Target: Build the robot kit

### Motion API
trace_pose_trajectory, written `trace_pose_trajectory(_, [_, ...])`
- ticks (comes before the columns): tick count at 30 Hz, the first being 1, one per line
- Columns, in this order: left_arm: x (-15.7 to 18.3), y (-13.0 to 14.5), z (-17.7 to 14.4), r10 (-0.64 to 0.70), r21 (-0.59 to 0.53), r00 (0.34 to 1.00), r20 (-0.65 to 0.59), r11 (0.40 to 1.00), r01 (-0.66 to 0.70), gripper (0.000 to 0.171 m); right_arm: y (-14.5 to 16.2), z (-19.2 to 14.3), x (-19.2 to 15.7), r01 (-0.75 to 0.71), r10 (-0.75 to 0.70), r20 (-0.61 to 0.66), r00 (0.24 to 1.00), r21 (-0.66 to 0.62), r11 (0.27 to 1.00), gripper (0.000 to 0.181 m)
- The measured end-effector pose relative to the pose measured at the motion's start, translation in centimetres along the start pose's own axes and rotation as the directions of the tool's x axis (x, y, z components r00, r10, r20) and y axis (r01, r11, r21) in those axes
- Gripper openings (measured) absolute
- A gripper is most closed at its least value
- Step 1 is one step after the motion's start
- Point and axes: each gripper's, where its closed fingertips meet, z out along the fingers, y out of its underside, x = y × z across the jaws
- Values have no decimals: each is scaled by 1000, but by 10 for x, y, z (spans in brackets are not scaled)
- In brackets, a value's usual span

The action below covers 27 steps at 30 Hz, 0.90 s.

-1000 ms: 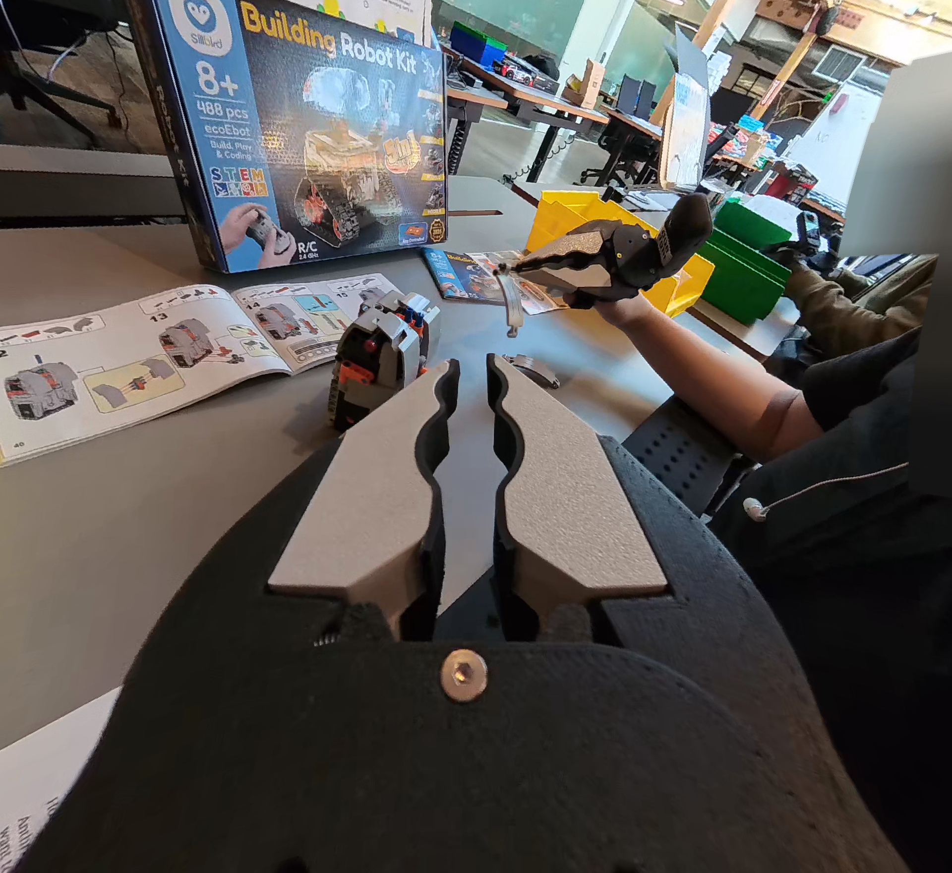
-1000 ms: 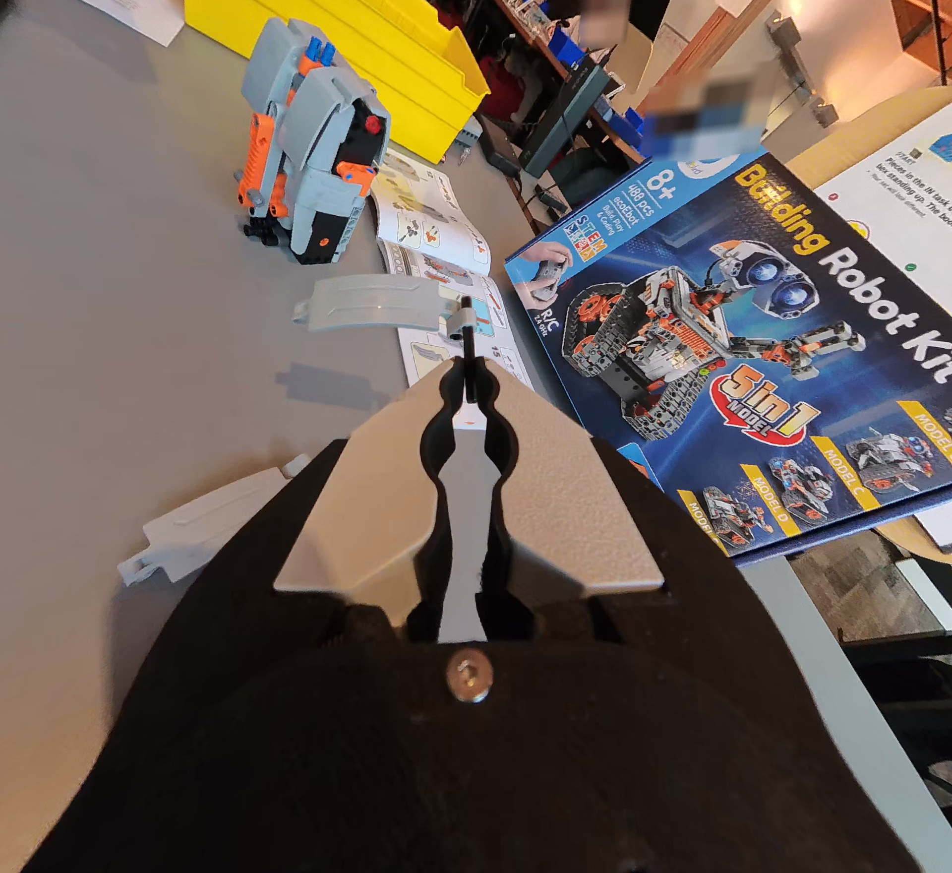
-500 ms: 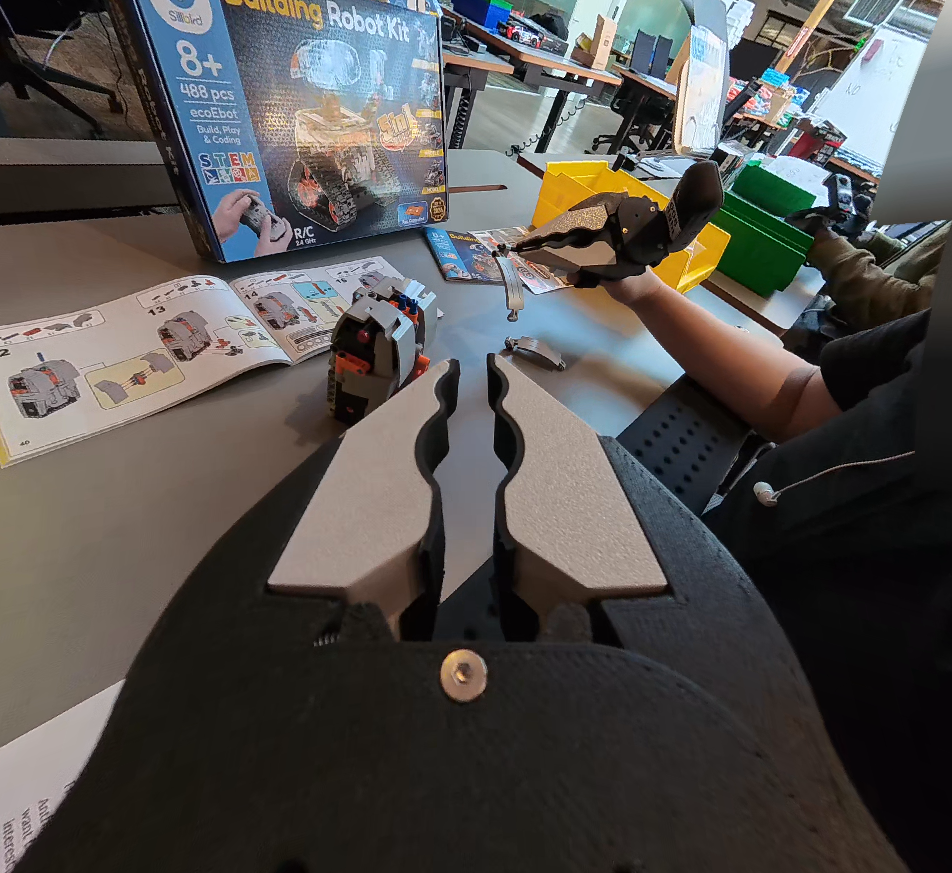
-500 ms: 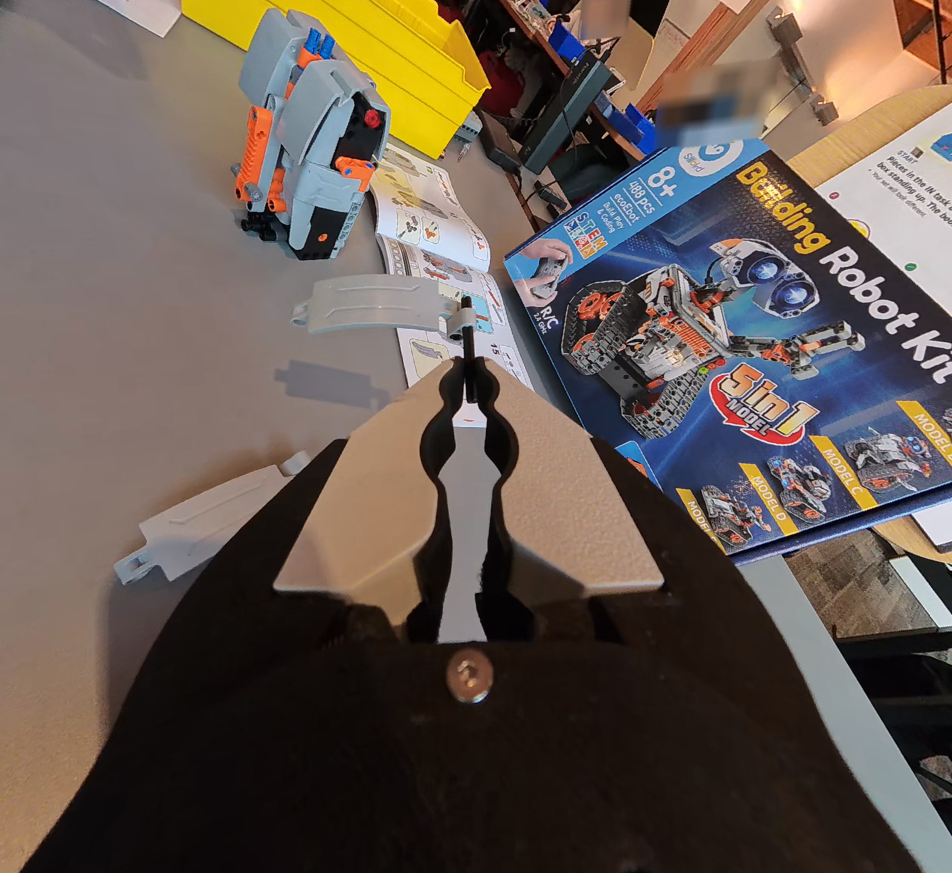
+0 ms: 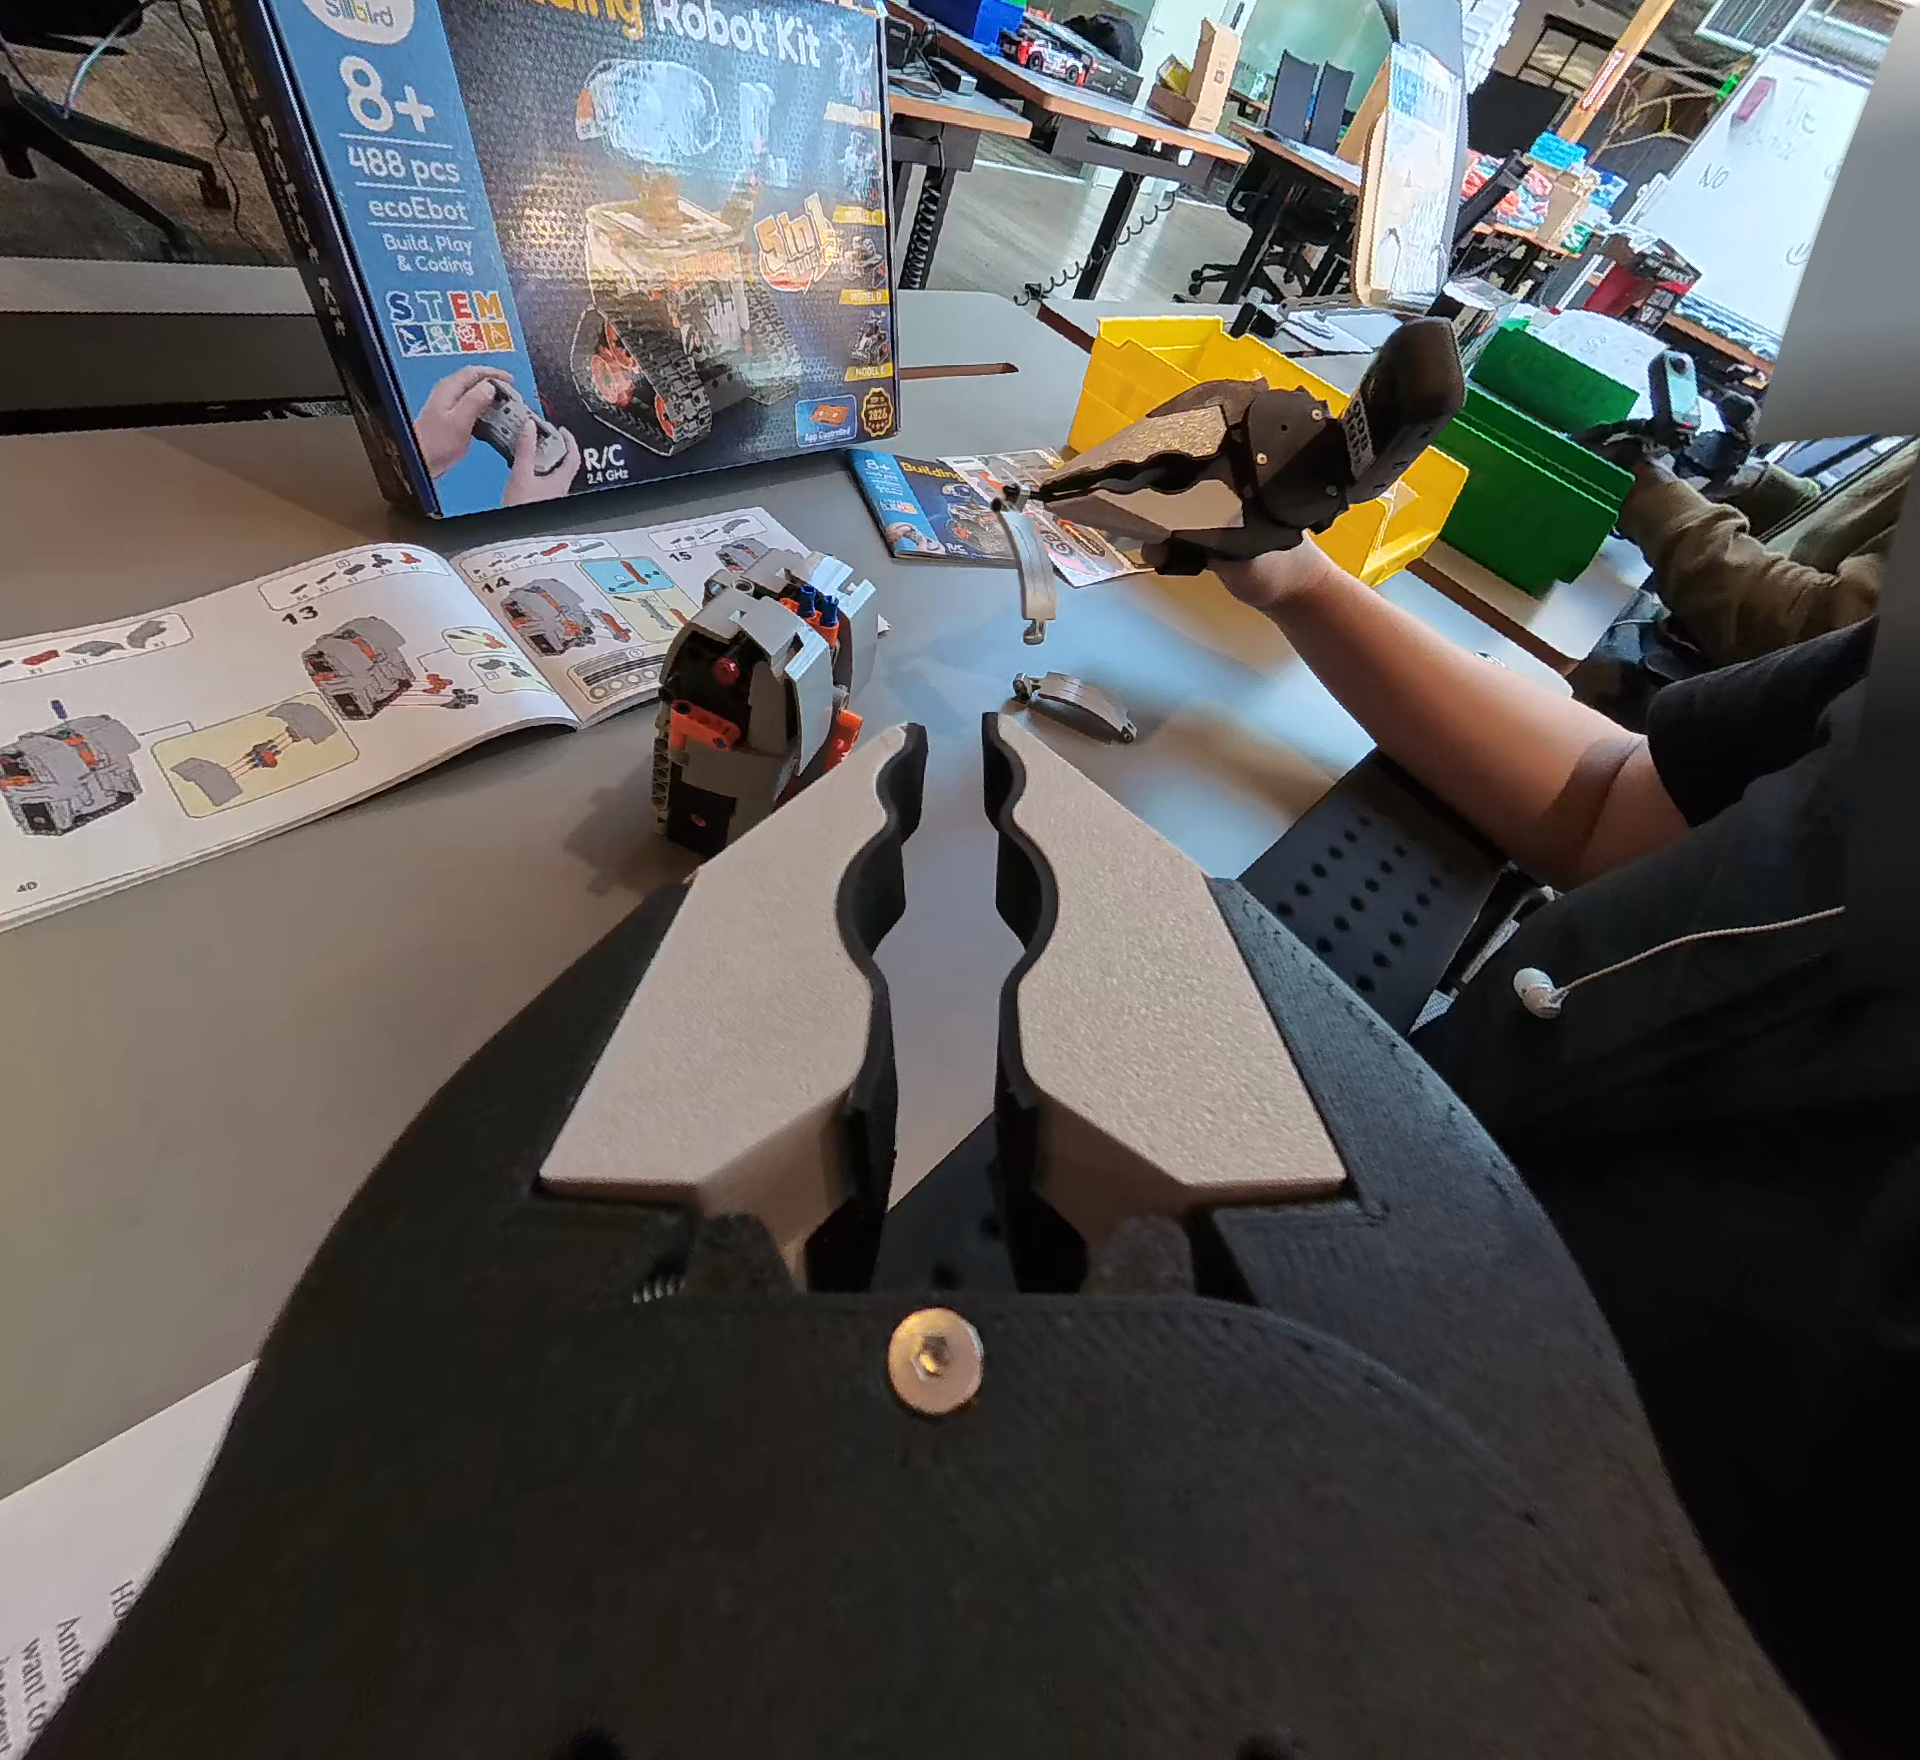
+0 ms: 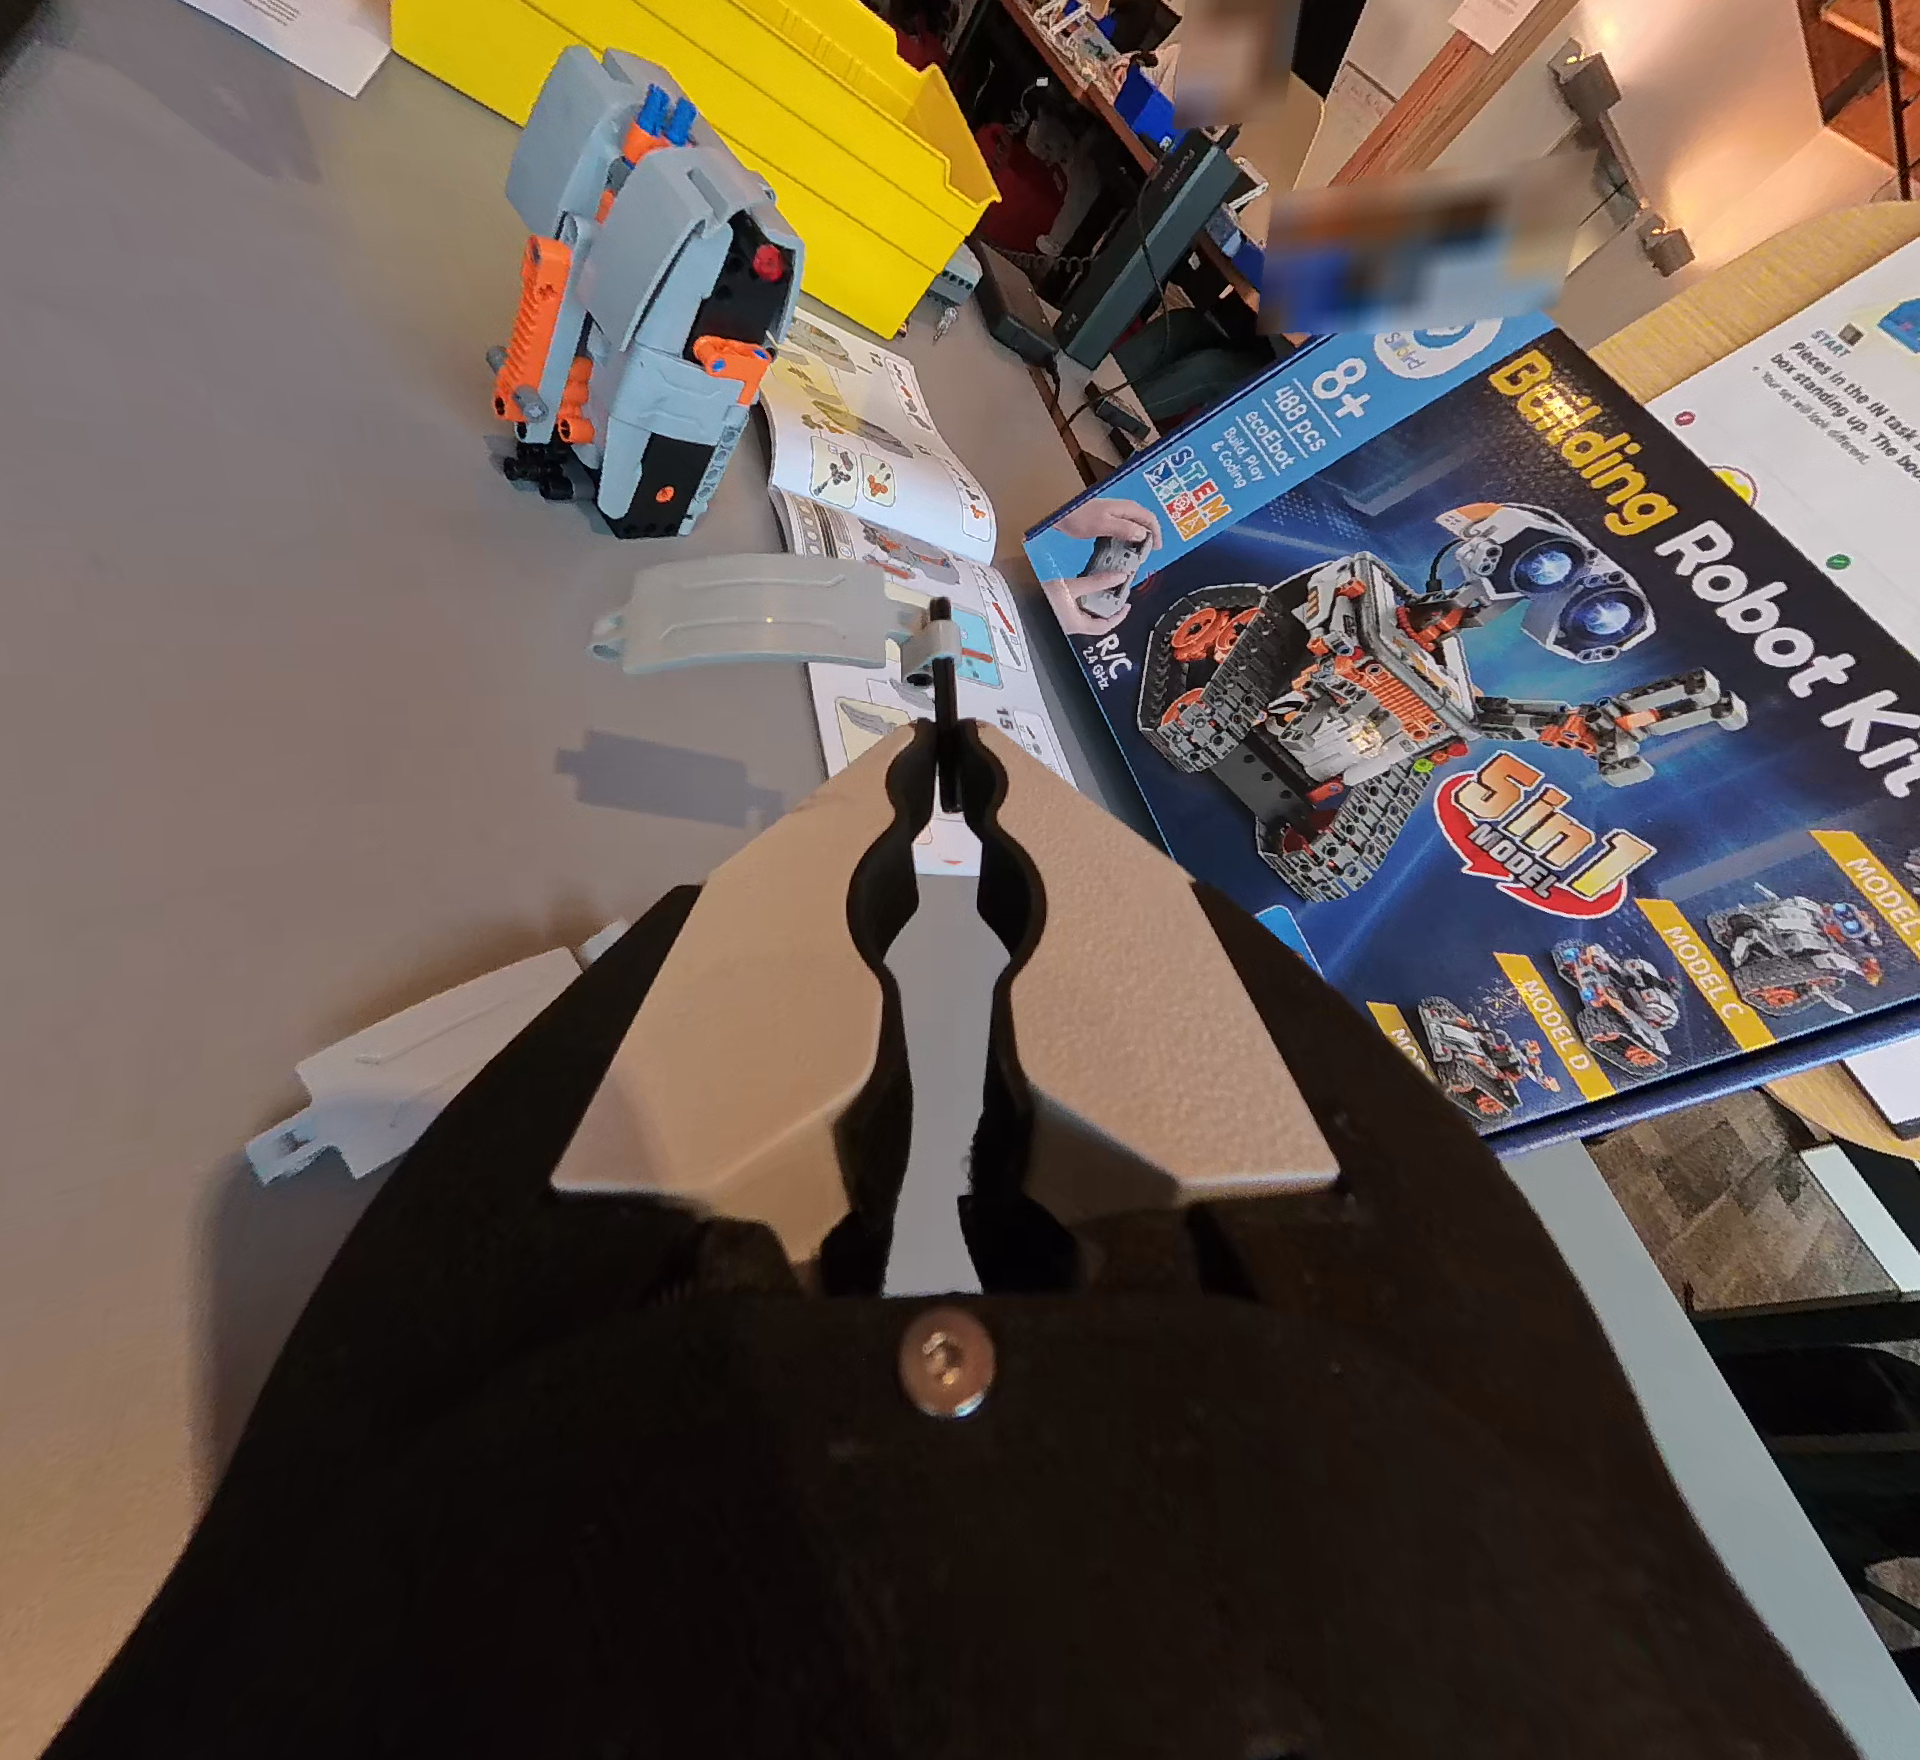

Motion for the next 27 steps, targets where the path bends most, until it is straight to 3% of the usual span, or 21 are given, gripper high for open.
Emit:
trace_pose_trajectory(16, [4, 1, 3, 2, -11, 1000, -10, 1000, -3, 9, -21, -6, -5, 48, -49, 7, 999, 92, 995, 2])
trace_pose_trajectory(22, [4, 1, 3, 3, -16, 1000, -8, 1000, -3, 9, -67, -23, -5, 258, -232, -145, 962, 201, 945, 2])
trace_pose_trajectory(27, [7, 1, 6, 8, -22, 1000, -15, 1000, -8, 9, -86, -25, -18, 388, -353, -196, 915, 190, 902, 2])
